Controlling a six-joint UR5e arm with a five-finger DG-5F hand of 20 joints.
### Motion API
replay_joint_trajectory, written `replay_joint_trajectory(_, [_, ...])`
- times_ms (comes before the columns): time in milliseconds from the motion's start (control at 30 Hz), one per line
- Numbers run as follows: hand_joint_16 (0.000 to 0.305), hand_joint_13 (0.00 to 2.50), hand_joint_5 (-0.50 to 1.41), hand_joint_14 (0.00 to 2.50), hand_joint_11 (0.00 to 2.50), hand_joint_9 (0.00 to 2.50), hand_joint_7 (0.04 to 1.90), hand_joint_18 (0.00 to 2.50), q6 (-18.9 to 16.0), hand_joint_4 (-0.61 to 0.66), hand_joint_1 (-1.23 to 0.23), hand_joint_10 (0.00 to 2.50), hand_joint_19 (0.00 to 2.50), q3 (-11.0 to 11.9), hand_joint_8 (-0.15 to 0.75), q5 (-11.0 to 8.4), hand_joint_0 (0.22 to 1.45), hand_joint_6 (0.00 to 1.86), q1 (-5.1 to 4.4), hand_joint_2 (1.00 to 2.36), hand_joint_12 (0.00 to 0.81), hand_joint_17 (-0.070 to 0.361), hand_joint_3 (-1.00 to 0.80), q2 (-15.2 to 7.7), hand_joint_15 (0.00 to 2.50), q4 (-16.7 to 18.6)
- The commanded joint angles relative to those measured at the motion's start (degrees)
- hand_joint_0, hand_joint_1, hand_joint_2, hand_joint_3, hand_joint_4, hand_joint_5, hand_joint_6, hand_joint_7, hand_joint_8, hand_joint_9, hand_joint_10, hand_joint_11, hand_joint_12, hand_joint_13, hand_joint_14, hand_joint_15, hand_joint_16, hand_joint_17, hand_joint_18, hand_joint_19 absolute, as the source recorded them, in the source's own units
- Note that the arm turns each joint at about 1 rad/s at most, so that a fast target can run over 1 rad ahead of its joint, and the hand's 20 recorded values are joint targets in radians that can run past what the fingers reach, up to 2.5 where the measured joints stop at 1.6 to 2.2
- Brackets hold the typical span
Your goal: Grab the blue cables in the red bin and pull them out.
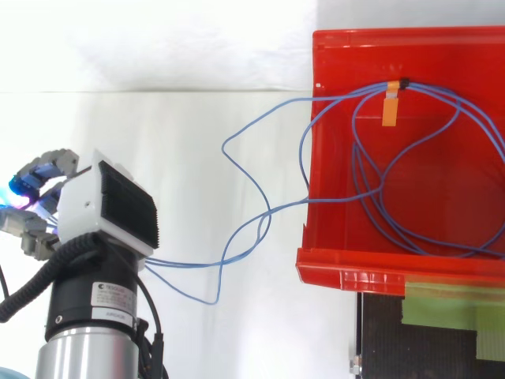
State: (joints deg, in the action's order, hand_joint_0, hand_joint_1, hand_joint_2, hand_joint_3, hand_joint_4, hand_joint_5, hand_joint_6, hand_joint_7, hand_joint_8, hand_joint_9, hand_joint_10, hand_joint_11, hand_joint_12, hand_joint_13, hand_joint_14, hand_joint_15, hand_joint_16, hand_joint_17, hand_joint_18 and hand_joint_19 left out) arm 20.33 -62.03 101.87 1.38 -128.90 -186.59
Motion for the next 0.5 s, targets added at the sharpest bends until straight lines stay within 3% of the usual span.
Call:
replay_joint_trajectory(0, [0.046,1.31,0.56,0.84,1.05,0.95,0.49,0.98,0.0,0.04,-0.98,0.03,1.05,0.0,0.233,0.00,0.86,0.98,0.03,1.00,0.273,0.103,-1.00,0.0,1.53,0.0])
replay_joint_trajectory(467, [0.047,1.28,0.45,0.85,1.05,0.90,0.42,0.96,-0.1,0.09,-1.03,0.02,1.05,0.0,0.233,0.00,0.87,1.09,0.03,1.00,0.276,0.106,-1.00,0.0,1.52,0.0])
